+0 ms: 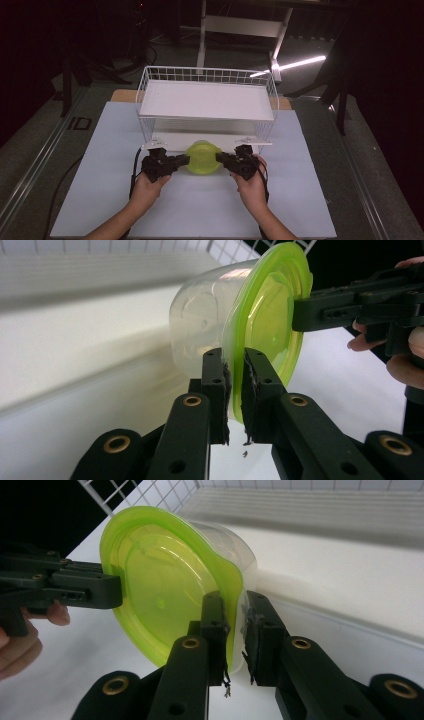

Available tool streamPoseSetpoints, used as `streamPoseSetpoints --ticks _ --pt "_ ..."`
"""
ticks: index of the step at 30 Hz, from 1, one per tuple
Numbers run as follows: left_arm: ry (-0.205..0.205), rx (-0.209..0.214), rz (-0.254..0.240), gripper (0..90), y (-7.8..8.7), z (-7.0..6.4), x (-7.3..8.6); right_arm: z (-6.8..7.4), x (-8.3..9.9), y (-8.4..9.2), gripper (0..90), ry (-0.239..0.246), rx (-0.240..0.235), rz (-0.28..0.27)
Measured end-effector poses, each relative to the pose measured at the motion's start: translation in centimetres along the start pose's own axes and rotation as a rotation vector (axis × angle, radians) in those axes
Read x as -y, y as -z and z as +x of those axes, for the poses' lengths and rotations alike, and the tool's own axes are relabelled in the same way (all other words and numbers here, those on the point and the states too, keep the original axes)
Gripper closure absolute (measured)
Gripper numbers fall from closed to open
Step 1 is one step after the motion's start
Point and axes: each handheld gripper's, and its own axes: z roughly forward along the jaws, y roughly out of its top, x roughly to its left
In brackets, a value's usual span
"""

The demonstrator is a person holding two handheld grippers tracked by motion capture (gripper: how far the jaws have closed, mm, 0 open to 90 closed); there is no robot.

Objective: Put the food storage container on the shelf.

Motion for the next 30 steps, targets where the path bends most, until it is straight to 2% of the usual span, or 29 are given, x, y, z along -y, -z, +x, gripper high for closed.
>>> streamPoseSetpoints --ticks 7,10,14,20,22,27,30 --pt "0.011 -0.023 0.013 82.1 -1.3 1.1 0.3 -0.6 -0.2 -1.3 80.0 -0.002 0.031 0.019" --pt "0.018 -0.037 0.022 81.9 -1.9 1.6 0.4 -0.5 0.0 -1.8 80.0 0.028 0.068 0.013" --pt "0.013 -0.046 0.031 81.8 -2.3 2.0 0.2 -0.9 -0.1 -2.4 80.0 0.018 0.068 0.021" --pt "0.044 -0.072 0.045 81.5 -3.0 2.6 0.0 -1.2 -0.3 -3.2 79.9 0.011 0.088 0.023" --pt "0.056 -0.067 0.05 81.5 -3.2 2.8 -0.1 -1.4 -0.3 -3.5 79.8 0.0 0.091 0.029" --pt "0.04 -0.082 0.058 81.4 -3.8 3.2 -0.4 -1.7 -0.4 -4.1 79.4 -0.001 0.11 0.029" --pt "0.039 -0.077 0.041 80.9 -3.9 3.3 -0.6 -1.8 -0.5 -4.4 78.8 0.002 0.119 0.022"
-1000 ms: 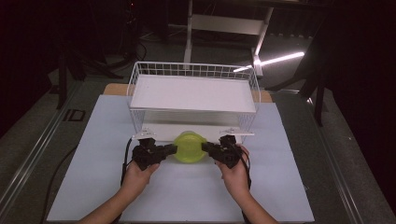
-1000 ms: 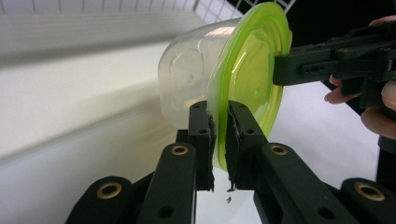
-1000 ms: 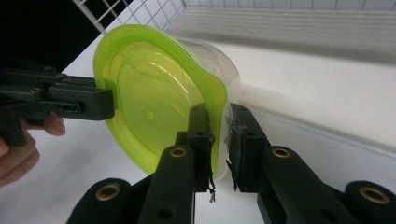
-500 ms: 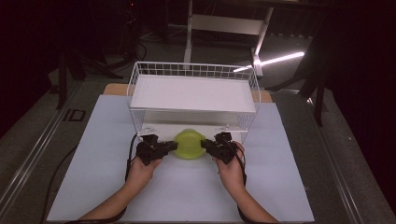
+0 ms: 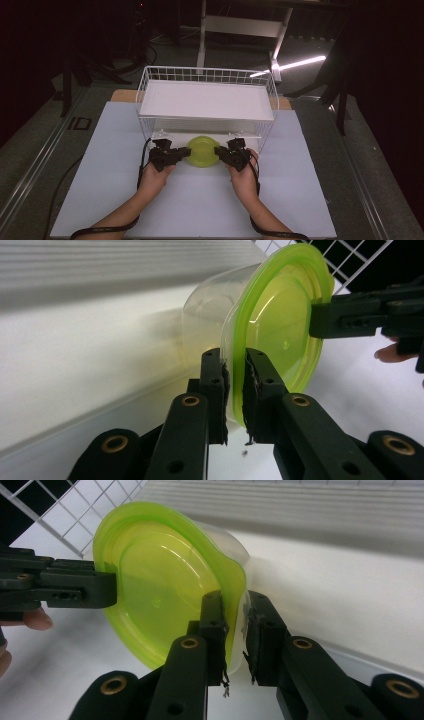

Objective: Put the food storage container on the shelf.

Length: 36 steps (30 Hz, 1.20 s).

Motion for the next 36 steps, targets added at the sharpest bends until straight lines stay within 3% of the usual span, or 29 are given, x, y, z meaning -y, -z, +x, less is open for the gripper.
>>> streamPoseSetpoints --ticks 4,10,13,19,26,29,31,33,36 --pt "-0.023 -0.009 -0.032 79.9 -0.2 0.0 -0.2 -0.4 -0.3 -0.2 77.9 0.001 -0.016 -0.008" --pt "-0.001 0.004 -0.085 78.4 -0.6 0.7 -0.4 -0.7 -0.8 -0.6 75.6 -0.029 -0.023 -0.025" --pt "-0.023 -0.011 -0.099 76.5 -0.7 0.8 -0.6 -0.8 -0.9 -0.7 74.3 -0.027 -0.023 -0.043" --pt "-0.044 -0.063 -0.135 71.9 -1.2 0.9 -1.1 -0.7 -1.2 -1.2 71.1 0.007 0.028 -0.092" --pt "0.018 -0.007 -0.146 69.6 -1.6 2.1 -1.4 -1.4 -1.7 -2.0 63.3 0.048 0.047 -0.143" --pt "-0.022 -0.055 -0.171 64.5 -1.8 2.0 -1.4 -1.4 -1.7 -2.2 61.9 0.052 0.064 -0.16" --pt "-0.019 -0.075 -0.177 63.2 -2.0 2.0 -1.6 -1.0 -1.6 -2.5 61.9 0.077 0.092 -0.16" --pt "0.0 -0.079 -0.186 62.0 -2.2 2.0 -1.5 -0.7 -1.5 -2.7 60.8 0.104 0.112 -0.167" --pt "-0.016 -0.079 -0.19 58.7 -2.2 2.5 -1.6 -0.7 -1.6 -2.9 57.1 0.096 0.124 -0.174"
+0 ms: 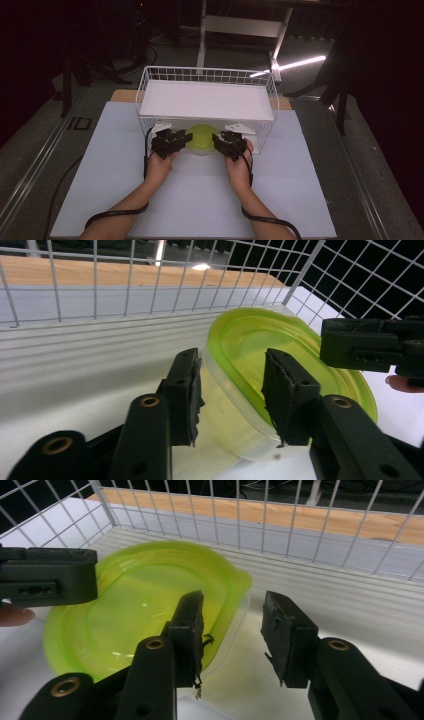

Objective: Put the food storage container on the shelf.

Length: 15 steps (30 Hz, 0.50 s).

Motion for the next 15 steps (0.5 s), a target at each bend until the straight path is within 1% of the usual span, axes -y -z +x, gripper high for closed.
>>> streamPoseSetpoints --ticks 1,3,4,6,7,8,9,10,12,13,14,15 --pt "-0.002 -0.009 0.001 56.4 0.0 0.0 0.0 -0.1 0.0 0.0 56.0 -0.006 0.001 -0.001" --pt "0.005 -0.007 -0.011 54.7 0.3 0.0 -0.1 0.0 0.0 0.1 55.6 -0.011 0.004 -0.01" --pt "-0.001 -0.013 -0.021 53.2 0.5 -0.1 -0.2 0.1 0.0 0.2 55.5 -0.011 0.001 -0.012" --pt "-0.016 -0.002 -0.025 52.2 1.0 -0.1 -0.3 0.3 -0.1 0.6 55.4 -0.002 -0.008 -0.019" --pt "-0.016 -0.009 -0.023 52.0 1.3 -0.3 -0.3 0.4 -0.1 0.8 55.3 0.001 -0.016 -0.02" --pt "-0.016 -0.012 -0.023 49.6 1.4 -0.4 -0.3 0.6 -0.1 1.1 55.3 0.002 -0.023 -0.023" --pt "-0.011 0.001 -0.023 48.9 1.8 -0.3 -0.3 0.7 -0.1 1.3 55.3 0.006 -0.022 -0.026" --pt "-0.005 0.015 -0.02 49.2 2.0 -0.3 -0.3 0.9 -0.1 1.7 55.3 0.01 -0.034 -0.027" --pt "-0.022 0.027 -0.018 49.7 2.7 -0.6 -0.1 1.4 0.1 2.4 55.3 0.017 -0.043 -0.031" --pt "-0.02 0.036 -0.024 49.6 2.9 -0.6 0.0 1.6 0.2 2.7 55.4 0.019 -0.053 -0.032" --pt "-0.013 0.034 -0.032 47.6 3.4 -0.7 0.1 1.7 0.3 3.0 55.6 0.016 -0.063 -0.035" --pt "-0.006 0.027 -0.024 44.7 3.7 -0.6 0.2 2.0 0.6 3.3 55.7 0.018 -0.079 -0.035"
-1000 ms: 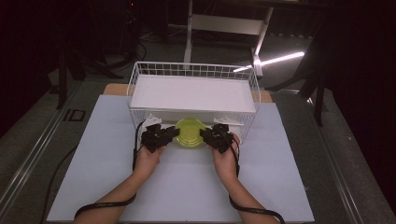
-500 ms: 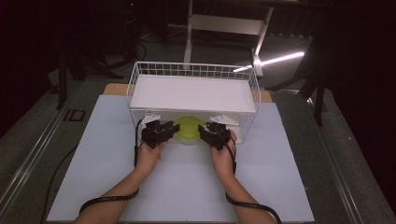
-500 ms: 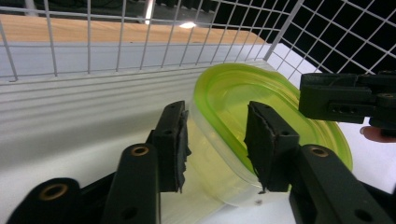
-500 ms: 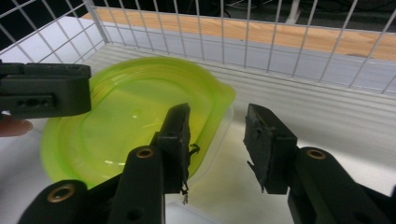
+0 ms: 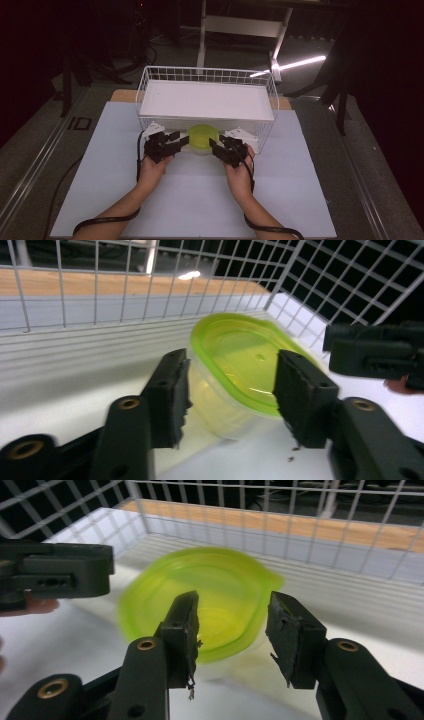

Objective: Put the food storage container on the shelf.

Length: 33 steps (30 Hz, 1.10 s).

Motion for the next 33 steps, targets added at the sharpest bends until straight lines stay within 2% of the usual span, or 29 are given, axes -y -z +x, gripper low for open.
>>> streamPoseSetpoints --ticks 2,4,5,6,7,8,9,11,12,14,18,23,26,31,33 --pt "0.029 0.008 -0.001 40.5 0.7 0.2 0.2 0.4 0.5 0.4 58.5 0.01 -0.014 0.008" --pt "0.013 0.055 -0.01 28.4 1.6 0.4 0.7 0.8 1.2 0.6 60.4 0.014 -0.025 0.022" --pt "0.007 0.068 -0.018 22.8 2.2 0.3 1.0 0.9 1.4 0.6 64.7 0.016 -0.029 0.034" --pt "-0.004 0.064 -0.017 18.4 2.6 0.2 1.2 1.2 1.8 0.7 65.9 0.021 -0.035 0.041" --pt "-0.015 0.058 -0.016 14.6 3.0 0.0 1.4 1.4 2.1 0.7 73.7 0.026 -0.039 0.046" --pt "-0.024 0.071 -0.025 14.1 3.4 -0.1 1.6 1.5 2.3 0.7 81.1 0.03 -0.047 0.052" --pt "-0.032 0.086 -0.034 12.0 3.8 -0.1 1.8 1.7 2.5 0.6 84.5 0.03 -0.059 0.058" --pt "-0.033 0.097 -0.026 0.3 4.3 -0.3 2.1 2.0 2.8 0.3 89.5 0.028 -0.062 0.079" --pt "-0.028 0.097 -0.037 0.3 4.7 -0.4 2.3 2.0 2.8 0.1 89.7 0.026 -0.066 0.086" --pt "-0.031 0.071 -0.061 0.3 5.3 -0.7 2.7 2.3 3.0 -0.5 89.8 0.025 -0.067 0.103" --pt "-0.075 0.035 -0.089 0.3 6.2 -1.3 3.4 2.7 3.1 -1.5 89.8 0.031 -0.059 0.125" --pt "-0.085 0.026 -0.104 0.4 6.3 -1.5 3.6 2.5 3.0 -2.7 89.8 0.013 -0.04 0.132" --pt "-0.079 0.037 -0.096 0.3 6.0 -1.6 3.7 2.5 2.8 -3.1 89.8 0.012 -0.034 0.136" --pt "-0.107 0.052 -0.088 0.3 5.8 -1.9 4.0 2.3 2.2 -4.2 89.8 -0.021 -0.029 0.133" --pt "-0.11 0.051 -0.091 0.3 5.8 -1.9 4.1 2.3 1.9 -4.5 89.8 -0.017 -0.021 0.132"
